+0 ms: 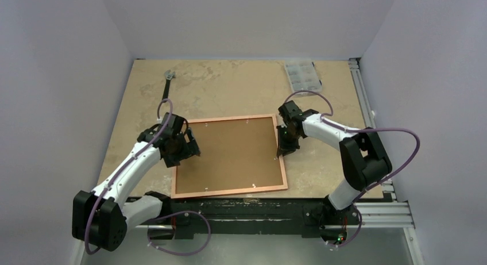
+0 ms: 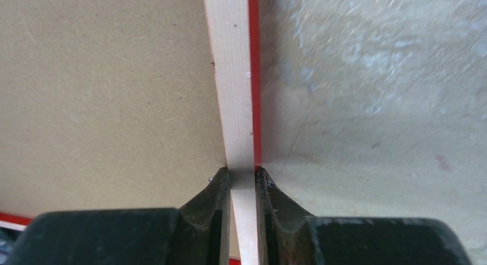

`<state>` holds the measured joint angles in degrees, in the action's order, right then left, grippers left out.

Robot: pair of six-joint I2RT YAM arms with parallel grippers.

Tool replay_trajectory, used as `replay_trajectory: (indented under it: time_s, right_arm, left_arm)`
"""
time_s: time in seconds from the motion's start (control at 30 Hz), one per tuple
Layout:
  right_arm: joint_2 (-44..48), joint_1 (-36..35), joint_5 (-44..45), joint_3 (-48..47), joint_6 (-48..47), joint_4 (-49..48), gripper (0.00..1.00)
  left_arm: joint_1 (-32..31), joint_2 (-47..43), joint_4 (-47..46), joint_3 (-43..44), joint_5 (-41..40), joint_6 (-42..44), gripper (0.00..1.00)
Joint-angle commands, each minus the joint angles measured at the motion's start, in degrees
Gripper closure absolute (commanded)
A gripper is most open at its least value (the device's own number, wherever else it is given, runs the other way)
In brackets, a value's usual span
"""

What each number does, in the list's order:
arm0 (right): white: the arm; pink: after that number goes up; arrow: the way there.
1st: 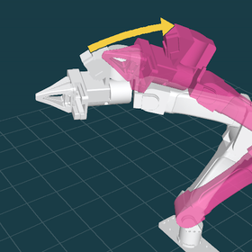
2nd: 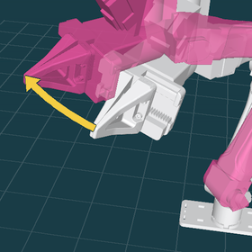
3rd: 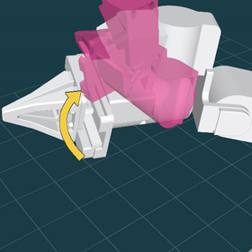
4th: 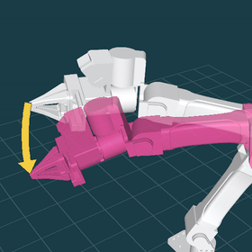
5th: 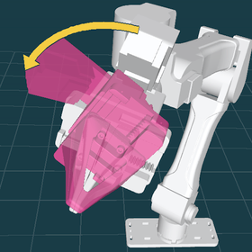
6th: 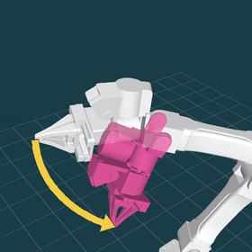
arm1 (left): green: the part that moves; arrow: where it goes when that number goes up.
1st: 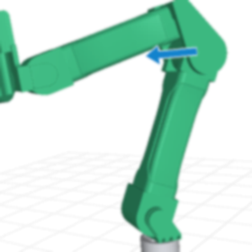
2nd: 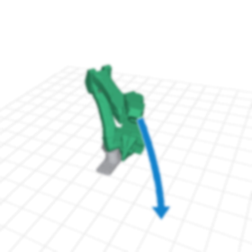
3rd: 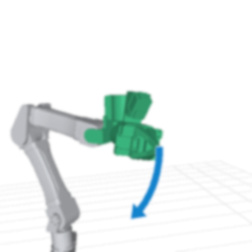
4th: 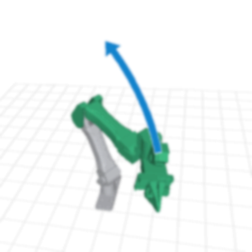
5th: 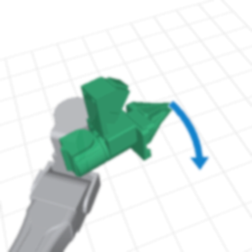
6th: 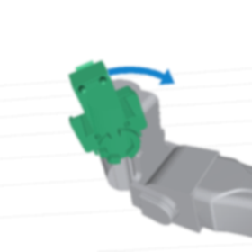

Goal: Put the photo into the frame

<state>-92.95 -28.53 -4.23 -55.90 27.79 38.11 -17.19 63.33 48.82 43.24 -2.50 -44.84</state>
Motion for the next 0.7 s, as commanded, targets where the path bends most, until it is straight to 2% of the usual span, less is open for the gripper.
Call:
replay_trajectory:
  time_s: [0.0, 0.17, 0.4, 0.5, 0.53, 0.6, 0.67]
  right_arm:
    - [-4.17, 6.56, -2.76, -2.77, -1.82, -4.62, 1.00]
    - [-6.11, 10.50, -6.23, -5.30, -0.98, -5.59, 1.00]
    - [-4.57, 10.69, -8.37, -5.09, -2.44, -5.33, 0.99]
    - [-1.66, 10.70, -7.41, -3.86, -4.06, -4.45, 0.52]
    - [-0.28, 10.69, -6.96, -3.14, -4.40, -4.15, 0.41]
    - [2.07, 10.74, -5.45, -1.86, -5.11, -2.95, 0.30]
    - [3.82, 10.69, -4.67, -0.23, -5.29, -1.50, 0.29]
  left_arm:
    - [0.20, -3.08, -1.37, 0.67, 4.19, 2.11, 0.19]
    - [-1.56, -4.19, -3.15, 0.06, 6.15, 1.79, 0.19]
    - [-7.65, -1.75, -5.45, 0.00, 5.54, -0.18, 0.18]
    - [-10.95, -0.82, -7.11, 0.09, 5.49, -0.81, 0.16]
    - [-11.92, -0.73, -7.74, 0.04, 5.46, -0.99, 0.15]
    - [-13.64, -1.13, -8.89, -0.23, 5.48, -1.11, 0.08]
    - [-14.80, -2.15, -10.10, -0.49, 5.40, -0.99, 0.01]
